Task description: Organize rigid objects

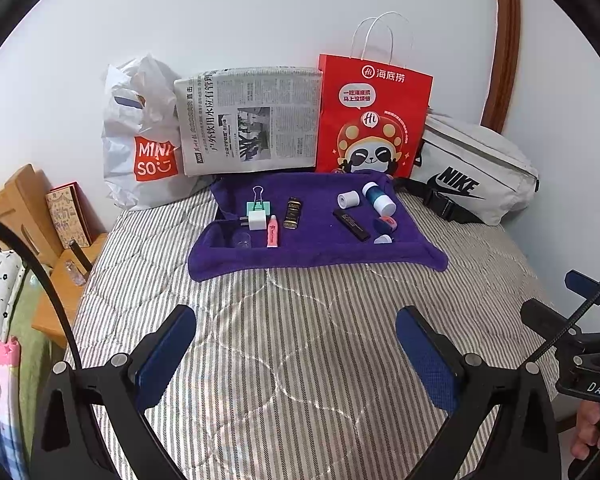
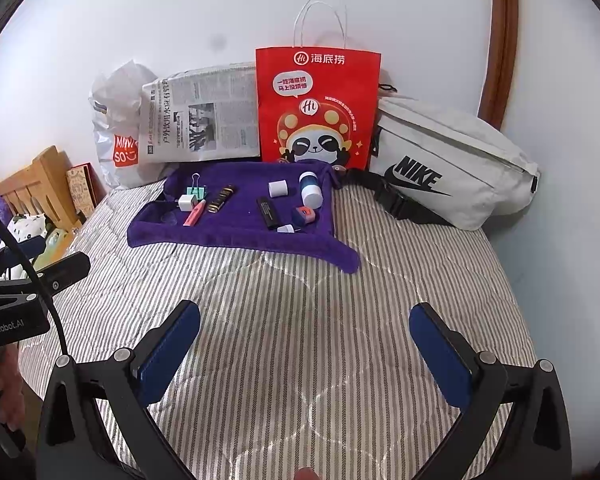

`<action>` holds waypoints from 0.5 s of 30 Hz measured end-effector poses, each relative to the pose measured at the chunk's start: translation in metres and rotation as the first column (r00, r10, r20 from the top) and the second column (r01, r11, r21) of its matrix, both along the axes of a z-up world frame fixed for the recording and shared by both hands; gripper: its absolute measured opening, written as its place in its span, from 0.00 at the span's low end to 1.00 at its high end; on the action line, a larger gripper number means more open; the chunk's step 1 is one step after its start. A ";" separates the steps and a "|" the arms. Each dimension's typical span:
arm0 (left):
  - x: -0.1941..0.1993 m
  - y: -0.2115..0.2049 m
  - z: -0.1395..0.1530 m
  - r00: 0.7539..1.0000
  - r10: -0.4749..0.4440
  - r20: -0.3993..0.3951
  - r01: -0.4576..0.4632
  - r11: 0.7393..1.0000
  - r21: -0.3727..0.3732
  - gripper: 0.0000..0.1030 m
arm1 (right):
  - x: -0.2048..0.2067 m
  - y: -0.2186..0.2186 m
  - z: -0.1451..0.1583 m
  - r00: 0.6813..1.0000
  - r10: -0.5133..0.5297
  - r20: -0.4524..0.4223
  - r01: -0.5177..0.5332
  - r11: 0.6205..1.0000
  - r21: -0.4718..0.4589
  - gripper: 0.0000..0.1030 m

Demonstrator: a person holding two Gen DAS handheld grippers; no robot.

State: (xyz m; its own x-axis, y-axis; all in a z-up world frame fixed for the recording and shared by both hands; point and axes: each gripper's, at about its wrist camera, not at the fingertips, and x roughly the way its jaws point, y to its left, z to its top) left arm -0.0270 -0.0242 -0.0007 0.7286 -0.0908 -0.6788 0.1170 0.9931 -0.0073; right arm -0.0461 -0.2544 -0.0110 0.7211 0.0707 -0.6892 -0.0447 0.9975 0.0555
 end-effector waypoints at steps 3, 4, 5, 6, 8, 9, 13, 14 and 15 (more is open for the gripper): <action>0.000 0.000 0.000 1.000 -0.002 -0.001 0.002 1.000 0.001 0.98 | 0.000 0.000 0.000 1.000 0.000 -0.003 0.000 1.000 0.003 1.00; 0.000 0.000 -0.001 1.000 -0.002 -0.002 0.002 1.000 0.002 0.98 | 0.000 -0.001 -0.001 1.000 -0.001 -0.004 0.001 1.000 0.003 1.00; 0.000 0.000 -0.001 1.000 -0.003 -0.003 0.003 1.000 0.003 0.98 | 0.000 -0.001 -0.001 1.000 -0.001 -0.005 0.001 1.000 0.003 1.00; 0.000 0.000 -0.001 1.000 -0.004 -0.004 0.004 1.000 0.003 0.98 | 0.000 -0.001 -0.001 1.000 0.000 -0.005 0.001 1.000 0.003 1.00; 0.000 -0.001 -0.001 1.000 -0.006 -0.005 0.006 1.000 0.008 0.98 | 0.000 -0.002 -0.001 1.000 0.000 -0.005 0.000 1.000 0.002 1.00; 0.000 -0.001 -0.001 1.000 -0.006 -0.006 0.006 1.000 0.007 0.98 | 0.001 -0.002 -0.001 1.000 0.001 -0.005 -0.001 1.000 0.002 1.00; 0.000 -0.002 -0.001 1.000 -0.005 -0.005 0.005 1.000 0.006 0.98 | 0.001 -0.003 0.000 1.000 0.001 -0.002 -0.001 1.000 0.001 1.00; 0.000 -0.002 -0.001 1.000 -0.004 -0.006 0.004 1.000 0.007 0.98 | 0.001 -0.004 0.000 1.000 0.000 -0.002 0.000 1.000 0.004 1.00; 0.000 -0.002 -0.001 1.000 -0.004 -0.006 0.004 1.000 0.007 0.98 | 0.001 -0.003 0.000 1.000 0.000 -0.002 0.000 1.000 0.004 1.00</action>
State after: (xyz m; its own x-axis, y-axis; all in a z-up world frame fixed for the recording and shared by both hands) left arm -0.0269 -0.0261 -0.0016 0.7244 -0.0886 -0.6836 0.1205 0.9927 -0.0009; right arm -0.0451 -0.2578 -0.0111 0.7196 0.0735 -0.6905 -0.0445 0.9972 0.0598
